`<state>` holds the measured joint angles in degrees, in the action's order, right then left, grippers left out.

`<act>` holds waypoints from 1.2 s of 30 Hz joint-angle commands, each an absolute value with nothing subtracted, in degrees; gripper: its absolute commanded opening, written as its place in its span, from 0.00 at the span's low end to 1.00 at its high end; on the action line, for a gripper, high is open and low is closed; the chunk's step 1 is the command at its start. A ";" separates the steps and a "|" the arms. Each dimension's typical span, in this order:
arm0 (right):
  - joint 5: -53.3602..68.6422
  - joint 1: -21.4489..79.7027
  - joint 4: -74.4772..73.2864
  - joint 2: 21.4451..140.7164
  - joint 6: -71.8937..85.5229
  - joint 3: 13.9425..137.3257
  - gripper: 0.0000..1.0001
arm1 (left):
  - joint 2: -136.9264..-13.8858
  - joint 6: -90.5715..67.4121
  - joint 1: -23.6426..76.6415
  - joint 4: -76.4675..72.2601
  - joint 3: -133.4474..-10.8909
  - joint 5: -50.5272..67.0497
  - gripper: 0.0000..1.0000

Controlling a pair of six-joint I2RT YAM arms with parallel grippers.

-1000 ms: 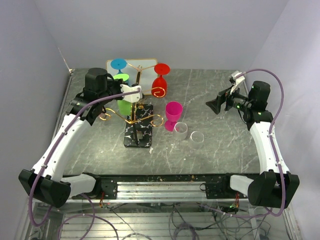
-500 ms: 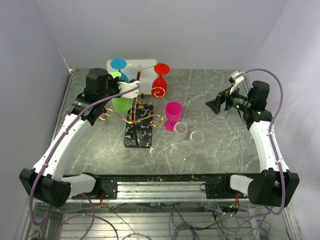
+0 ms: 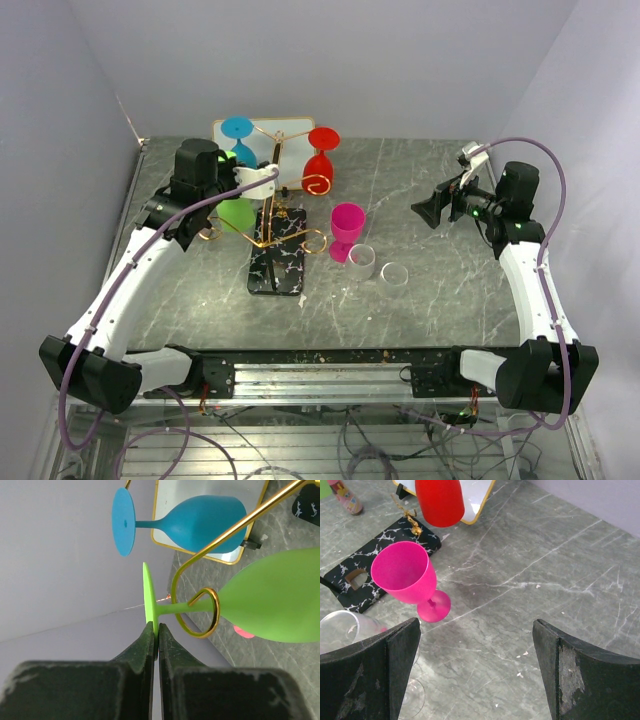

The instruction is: Place the wine glass upside down on the wine glass rack

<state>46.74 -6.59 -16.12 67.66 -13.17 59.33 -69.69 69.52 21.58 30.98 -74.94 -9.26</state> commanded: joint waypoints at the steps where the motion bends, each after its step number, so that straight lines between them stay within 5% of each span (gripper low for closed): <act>1: 46.61 -6.77 -15.38 67.59 -14.06 58.62 0.94 | -68.41 68.59 21.87 32.48 -76.05 -9.75 0.12; 36: 46.24 -6.77 -15.55 68.57 -14.41 58.54 0.95 | -66.96 70.89 22.15 37.35 -75.19 -0.61 0.20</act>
<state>46.68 -6.59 -16.12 68.38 -13.98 59.33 -67.29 70.37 21.61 36.86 -74.94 -2.85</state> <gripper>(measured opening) 0.946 0.192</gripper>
